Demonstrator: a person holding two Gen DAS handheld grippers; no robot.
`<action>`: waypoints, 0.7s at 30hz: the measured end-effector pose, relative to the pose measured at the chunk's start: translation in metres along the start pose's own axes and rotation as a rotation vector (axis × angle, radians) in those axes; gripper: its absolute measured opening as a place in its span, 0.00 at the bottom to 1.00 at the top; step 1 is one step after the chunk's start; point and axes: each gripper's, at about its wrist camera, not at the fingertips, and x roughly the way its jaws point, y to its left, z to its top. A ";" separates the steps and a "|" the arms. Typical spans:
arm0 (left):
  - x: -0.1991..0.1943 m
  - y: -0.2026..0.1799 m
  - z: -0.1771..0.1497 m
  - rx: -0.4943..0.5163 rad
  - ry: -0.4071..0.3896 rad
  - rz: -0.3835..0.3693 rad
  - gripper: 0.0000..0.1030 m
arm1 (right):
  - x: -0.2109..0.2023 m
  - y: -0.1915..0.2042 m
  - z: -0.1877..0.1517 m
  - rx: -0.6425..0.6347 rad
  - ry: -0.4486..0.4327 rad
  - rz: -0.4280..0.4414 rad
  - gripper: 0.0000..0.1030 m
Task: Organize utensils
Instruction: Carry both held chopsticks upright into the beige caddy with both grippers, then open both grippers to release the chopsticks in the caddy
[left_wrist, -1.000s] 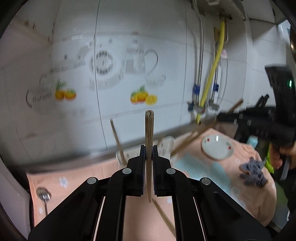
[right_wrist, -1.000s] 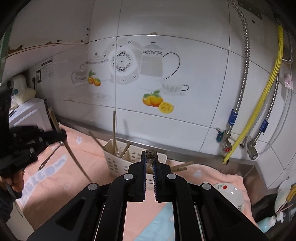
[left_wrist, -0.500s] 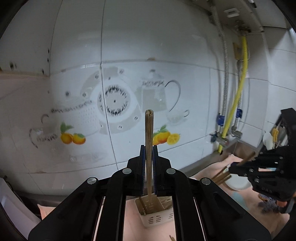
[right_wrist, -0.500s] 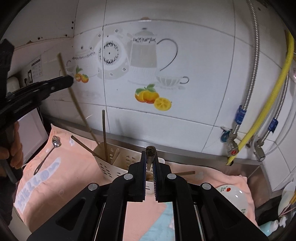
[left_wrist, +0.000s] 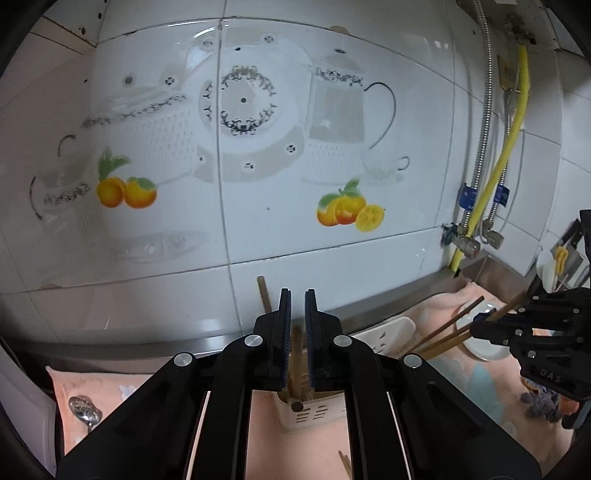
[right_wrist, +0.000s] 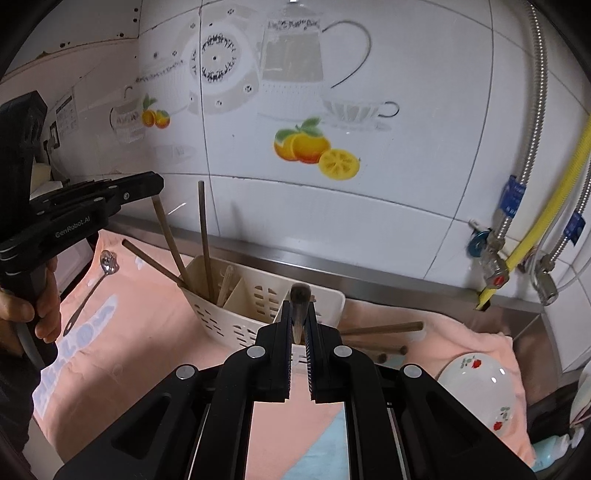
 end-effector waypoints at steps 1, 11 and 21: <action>-0.001 0.000 0.000 0.000 0.000 -0.008 0.08 | 0.001 0.001 0.000 -0.002 -0.002 -0.002 0.07; -0.036 0.001 -0.003 -0.003 -0.059 0.015 0.47 | -0.029 0.008 -0.010 -0.019 -0.077 -0.035 0.24; -0.091 0.011 -0.047 -0.051 -0.085 0.053 0.79 | -0.053 0.044 -0.070 -0.025 -0.078 0.011 0.37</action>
